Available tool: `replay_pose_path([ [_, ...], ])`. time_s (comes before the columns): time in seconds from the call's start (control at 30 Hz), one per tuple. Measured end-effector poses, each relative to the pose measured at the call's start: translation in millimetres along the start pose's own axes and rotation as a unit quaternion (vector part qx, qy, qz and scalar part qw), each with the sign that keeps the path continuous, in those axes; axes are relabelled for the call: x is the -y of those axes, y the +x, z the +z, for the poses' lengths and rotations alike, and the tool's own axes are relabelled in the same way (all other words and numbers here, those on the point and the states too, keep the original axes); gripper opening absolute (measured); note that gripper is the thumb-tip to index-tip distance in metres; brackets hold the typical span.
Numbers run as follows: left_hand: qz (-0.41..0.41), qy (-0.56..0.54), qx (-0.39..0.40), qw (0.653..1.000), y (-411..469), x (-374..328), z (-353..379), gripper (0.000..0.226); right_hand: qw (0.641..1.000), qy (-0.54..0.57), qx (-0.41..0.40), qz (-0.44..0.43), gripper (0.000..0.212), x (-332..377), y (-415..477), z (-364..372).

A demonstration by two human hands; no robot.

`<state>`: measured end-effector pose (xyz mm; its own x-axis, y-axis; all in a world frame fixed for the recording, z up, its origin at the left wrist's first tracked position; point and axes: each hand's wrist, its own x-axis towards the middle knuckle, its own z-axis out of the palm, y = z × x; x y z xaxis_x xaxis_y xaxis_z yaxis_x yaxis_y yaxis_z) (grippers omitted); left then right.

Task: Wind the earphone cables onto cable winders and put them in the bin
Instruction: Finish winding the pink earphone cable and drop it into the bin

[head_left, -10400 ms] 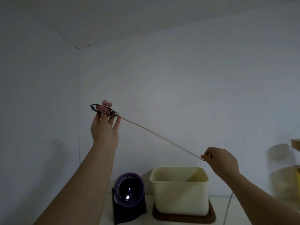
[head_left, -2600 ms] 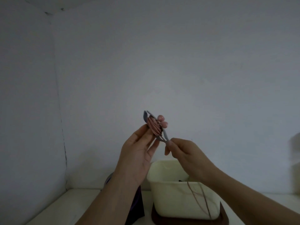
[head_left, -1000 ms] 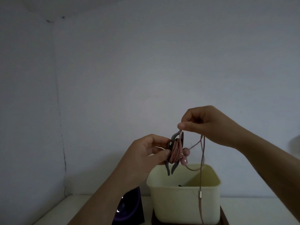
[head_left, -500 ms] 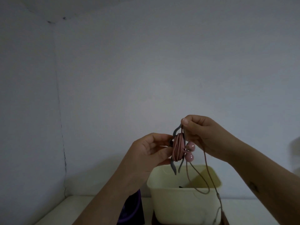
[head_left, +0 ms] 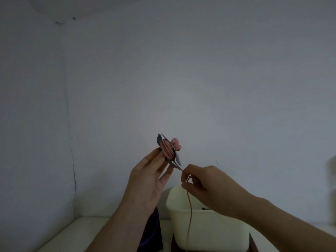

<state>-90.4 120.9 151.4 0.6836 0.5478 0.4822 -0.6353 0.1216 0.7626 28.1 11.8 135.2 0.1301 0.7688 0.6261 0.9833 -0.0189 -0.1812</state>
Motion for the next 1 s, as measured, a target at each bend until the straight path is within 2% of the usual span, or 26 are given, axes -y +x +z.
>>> replay_pose_path([
  [0.13,-0.024,-0.009,-0.021,0.999,1.3,7.3,-6.4,0.025,0.997,-0.079,0.015,-0.006,0.03,5.4,-3.0,-15.5],
  [0.2,-0.031,-0.015,-0.018,0.999,2.6,9.1,-6.5,0.024,0.995,-0.089,0.048,0.006,0.038,8.5,-4.0,-19.9],
  [0.27,-0.031,-0.009,-0.02,0.999,4.1,11.1,-4.7,0.024,0.996,-0.077,0.043,0.019,0.039,10.9,-3.5,-21.4],
  [0.4,-0.007,-0.063,-0.013,0.998,6.5,12.4,5.0,0.026,0.998,-0.019,-0.01,0.064,0.044,4.0,2.9,-16.9],
  [0.5,0.014,-0.091,-0.003,0.996,9.2,9.0,12.8,0.026,0.992,0.072,-0.023,0.104,0.028,-7.0,5.8,-12.0],
  [0.57,0.028,-0.091,0.004,0.995,12.5,5.2,17.2,0.029,0.985,0.106,-0.063,0.122,0.017,-13.4,8.4,-9.6],
  [0.67,0.051,-0.104,0.004,0.993,20.5,-3.6,21.4,0.029,0.973,0.123,-0.142,0.134,0.026,-19.0,13.7,-4.0],
  [0.73,0.071,-0.12,0.002,0.99,26.9,-10.0,21.8,0.027,0.936,0.278,-0.138,0.165,0.033,-21.8,16.5,-3.5],
  [0.8,0.088,-0.118,-0.004,0.989,31.6,-14.7,20.0,0.023,0.862,0.464,-0.088,0.184,0.037,-24.6,15.9,-5.8],
  [0.83,0.093,-0.113,-0.01,0.989,33.5,-16.5,18.1,0.023,0.836,0.51,-0.07,0.188,0.039,-29.2,15.1,-5.9],
  [0.93,0.111,-0.119,-0.039,0.986,38.1,-22.9,10.6,0.022,0.803,0.553,-0.053,0.216,0.04,-45.3,12.2,-6.8],
  [1.0,0.13,-0.145,-0.059,0.979,40.9,-29.1,3.6,0.027,0.799,0.543,-0.059,0.253,0.04,-59.8,8.6,-5.9],
])
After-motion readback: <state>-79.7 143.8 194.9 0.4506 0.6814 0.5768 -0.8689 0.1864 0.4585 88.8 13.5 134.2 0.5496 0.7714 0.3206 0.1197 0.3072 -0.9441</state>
